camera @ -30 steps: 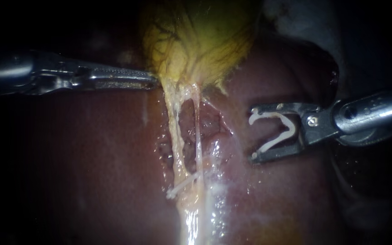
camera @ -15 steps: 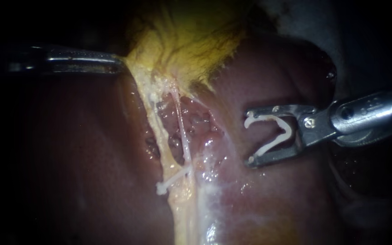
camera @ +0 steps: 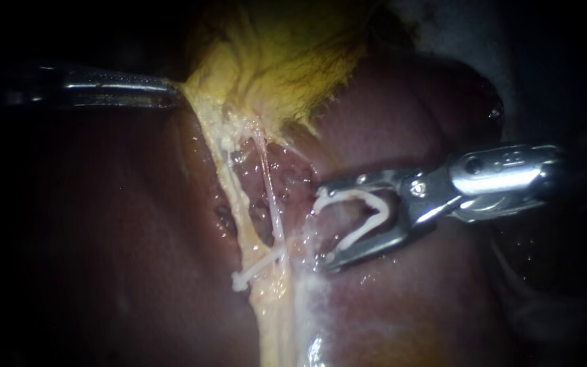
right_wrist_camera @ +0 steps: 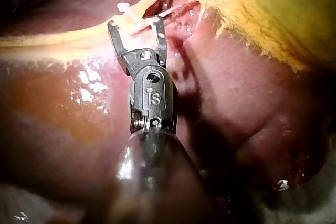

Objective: Clipping second clip left tube

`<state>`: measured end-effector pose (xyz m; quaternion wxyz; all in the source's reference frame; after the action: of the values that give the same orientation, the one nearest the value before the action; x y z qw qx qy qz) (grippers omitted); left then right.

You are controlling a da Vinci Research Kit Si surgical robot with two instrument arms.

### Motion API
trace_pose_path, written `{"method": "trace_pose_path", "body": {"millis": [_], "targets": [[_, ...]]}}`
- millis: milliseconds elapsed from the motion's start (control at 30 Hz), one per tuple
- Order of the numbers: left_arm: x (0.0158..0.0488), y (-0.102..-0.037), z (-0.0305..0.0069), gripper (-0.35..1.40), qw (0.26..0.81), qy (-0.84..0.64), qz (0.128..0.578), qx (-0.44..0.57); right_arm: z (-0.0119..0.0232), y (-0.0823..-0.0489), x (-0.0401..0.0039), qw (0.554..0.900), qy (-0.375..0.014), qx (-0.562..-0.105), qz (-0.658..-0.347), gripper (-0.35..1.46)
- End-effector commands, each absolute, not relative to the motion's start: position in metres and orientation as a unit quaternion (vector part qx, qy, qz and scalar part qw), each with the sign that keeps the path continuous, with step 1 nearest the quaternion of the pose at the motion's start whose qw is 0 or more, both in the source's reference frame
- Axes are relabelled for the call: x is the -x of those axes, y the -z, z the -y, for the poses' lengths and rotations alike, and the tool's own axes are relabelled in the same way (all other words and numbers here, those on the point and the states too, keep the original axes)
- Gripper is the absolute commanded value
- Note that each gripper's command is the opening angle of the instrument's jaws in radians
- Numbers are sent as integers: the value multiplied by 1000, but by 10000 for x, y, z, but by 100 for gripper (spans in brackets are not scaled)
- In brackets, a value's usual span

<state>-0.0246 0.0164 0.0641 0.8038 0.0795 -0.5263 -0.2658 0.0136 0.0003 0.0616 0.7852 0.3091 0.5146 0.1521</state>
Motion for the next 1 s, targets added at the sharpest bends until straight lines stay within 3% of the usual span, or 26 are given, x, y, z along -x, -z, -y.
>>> {"method": "trace_pose_path", "body": {"millis": [33,433,1000], "targets": [[246,-642,-164,-35,804,266,526,-79,-2,-621,-140,781,-154,-318,-515,57],[248,-641,-162,-35,804,266,526,-78,5,-665,-176,745,-175,-379,-520,56],[249,-641,-162,-35,804,267,526,-78,24,-751,-187,745,-202,-390,-502,58]]}}
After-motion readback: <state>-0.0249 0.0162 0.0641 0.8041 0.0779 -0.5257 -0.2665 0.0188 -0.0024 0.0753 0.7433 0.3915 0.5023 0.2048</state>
